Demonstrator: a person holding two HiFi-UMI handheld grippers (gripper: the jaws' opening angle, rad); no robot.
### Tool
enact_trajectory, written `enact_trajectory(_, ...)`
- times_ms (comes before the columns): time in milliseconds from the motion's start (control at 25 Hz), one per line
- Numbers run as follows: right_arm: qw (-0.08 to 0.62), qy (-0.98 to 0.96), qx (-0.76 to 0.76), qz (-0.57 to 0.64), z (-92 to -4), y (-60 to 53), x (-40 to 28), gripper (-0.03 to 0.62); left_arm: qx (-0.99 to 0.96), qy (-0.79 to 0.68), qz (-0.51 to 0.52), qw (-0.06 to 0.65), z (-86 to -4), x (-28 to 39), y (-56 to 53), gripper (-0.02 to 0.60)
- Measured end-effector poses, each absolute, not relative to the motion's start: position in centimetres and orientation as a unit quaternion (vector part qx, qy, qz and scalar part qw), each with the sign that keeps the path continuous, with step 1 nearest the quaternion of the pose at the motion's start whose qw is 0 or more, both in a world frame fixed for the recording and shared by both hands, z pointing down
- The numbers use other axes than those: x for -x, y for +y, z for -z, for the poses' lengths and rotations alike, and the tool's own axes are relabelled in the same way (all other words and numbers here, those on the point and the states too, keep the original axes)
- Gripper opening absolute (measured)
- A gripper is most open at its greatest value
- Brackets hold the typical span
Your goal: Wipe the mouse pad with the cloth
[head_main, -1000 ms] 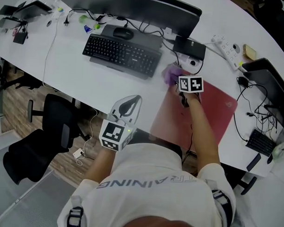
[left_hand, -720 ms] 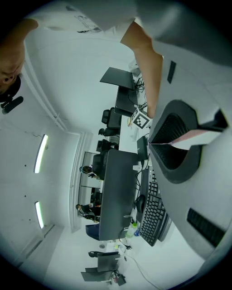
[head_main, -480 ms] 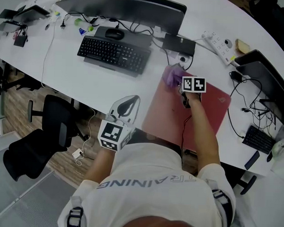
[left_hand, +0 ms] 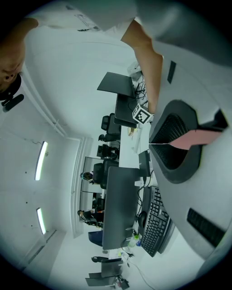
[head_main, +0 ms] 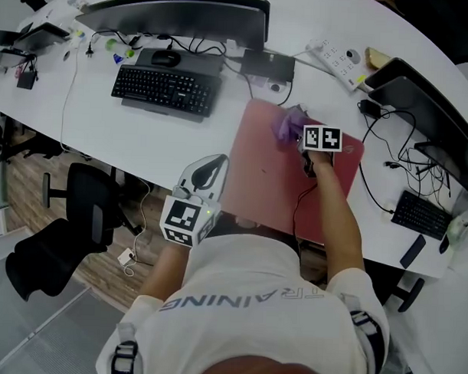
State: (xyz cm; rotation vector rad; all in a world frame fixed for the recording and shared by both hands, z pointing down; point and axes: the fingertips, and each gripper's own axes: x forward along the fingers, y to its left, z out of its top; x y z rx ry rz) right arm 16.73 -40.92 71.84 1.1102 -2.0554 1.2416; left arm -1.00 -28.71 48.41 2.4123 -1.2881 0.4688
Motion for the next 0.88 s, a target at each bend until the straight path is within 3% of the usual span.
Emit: enact_trajectory(880, 0.249, -0.703, -0.491, -0.450, -71.9, -34.2, -36.4, 0.087, -0.868, -0.436, -0.152, 0.181, -47.9, -9.5, -24.5, 0.032)
